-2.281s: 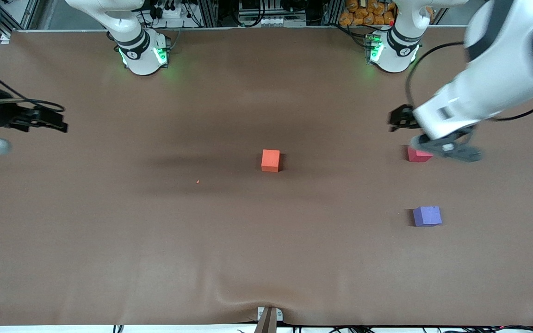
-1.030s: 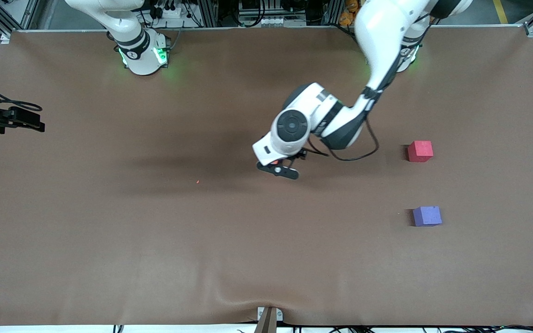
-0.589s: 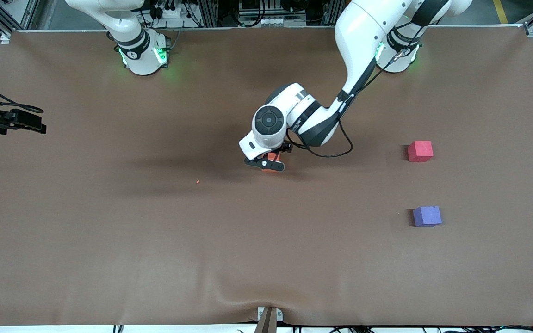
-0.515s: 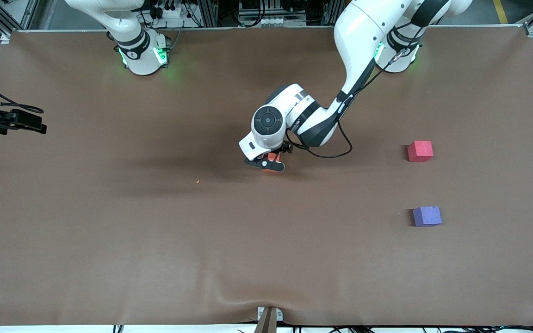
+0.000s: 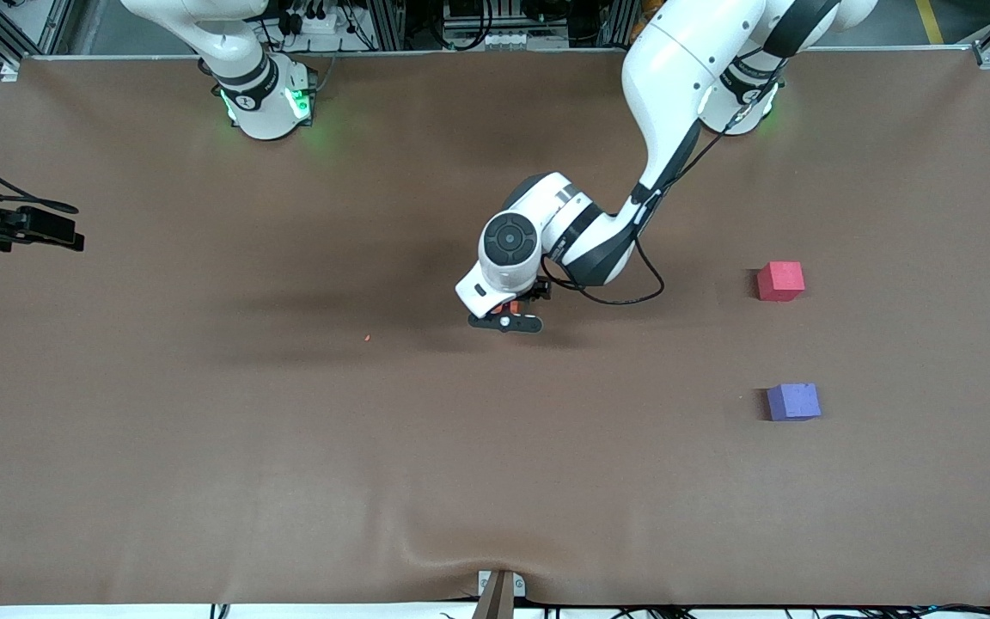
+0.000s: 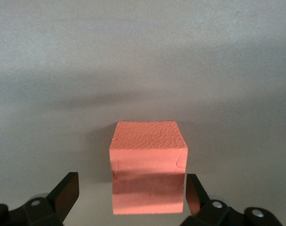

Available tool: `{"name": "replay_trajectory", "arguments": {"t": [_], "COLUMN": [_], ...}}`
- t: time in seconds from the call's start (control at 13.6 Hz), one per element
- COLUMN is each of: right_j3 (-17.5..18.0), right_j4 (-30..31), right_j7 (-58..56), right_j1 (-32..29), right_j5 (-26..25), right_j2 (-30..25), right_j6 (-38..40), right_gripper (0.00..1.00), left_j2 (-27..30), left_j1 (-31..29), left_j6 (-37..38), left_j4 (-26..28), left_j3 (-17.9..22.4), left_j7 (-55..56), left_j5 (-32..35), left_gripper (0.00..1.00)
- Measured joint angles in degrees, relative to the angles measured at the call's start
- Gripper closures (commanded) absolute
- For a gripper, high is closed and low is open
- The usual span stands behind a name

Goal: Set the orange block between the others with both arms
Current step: 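Carry the orange cube with the left gripper between the pink and blue cubes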

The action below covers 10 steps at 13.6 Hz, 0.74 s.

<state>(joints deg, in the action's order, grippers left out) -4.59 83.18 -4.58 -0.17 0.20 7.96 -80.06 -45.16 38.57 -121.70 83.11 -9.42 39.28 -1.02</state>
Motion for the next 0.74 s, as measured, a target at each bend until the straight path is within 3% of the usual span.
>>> {"name": "replay_trajectory", "arguments": {"t": [0.22, 0.29, 0.37, 0.44, 0.74], "right_j3": [0.0, 0.0, 0.0, 0.0, -0.1], "right_j4": [0.0, 0.0, 0.0, 0.0, 0.0], "right_j7": [0.0, 0.0, 0.0, 0.0, 0.0], "right_j1": [0.0, 0.0, 0.0, 0.0, 0.0], "right_j5": [-0.4, -0.7, -0.8, -0.8, -0.8], "right_j2": [0.0, 0.0, 0.0, 0.0, 0.0], "right_j6": [0.0, 0.0, 0.0, 0.0, 0.0], "right_gripper": [0.0, 0.0, 0.0, 0.0, 0.0], "left_j2": [-2.1, -2.7, -3.2, -3.5, -3.5], "left_j1": [1.0, 1.3, 1.4, 1.4, 1.3], "left_j6": [-2.8, -3.6, -4.7, -5.6, -6.1], "left_j4": [0.0, 0.0, 0.0, 0.0, -0.5], "left_j3": [0.0, 0.0, 0.1, 0.2, 0.4], "left_j7": [0.7, 0.8, 0.8, 0.8, 0.8], "left_j5": [0.0, 0.0, 0.6, 2.5, 9.1], "left_gripper": [0.0, 0.08, 0.66, 1.0, 1.0]}}
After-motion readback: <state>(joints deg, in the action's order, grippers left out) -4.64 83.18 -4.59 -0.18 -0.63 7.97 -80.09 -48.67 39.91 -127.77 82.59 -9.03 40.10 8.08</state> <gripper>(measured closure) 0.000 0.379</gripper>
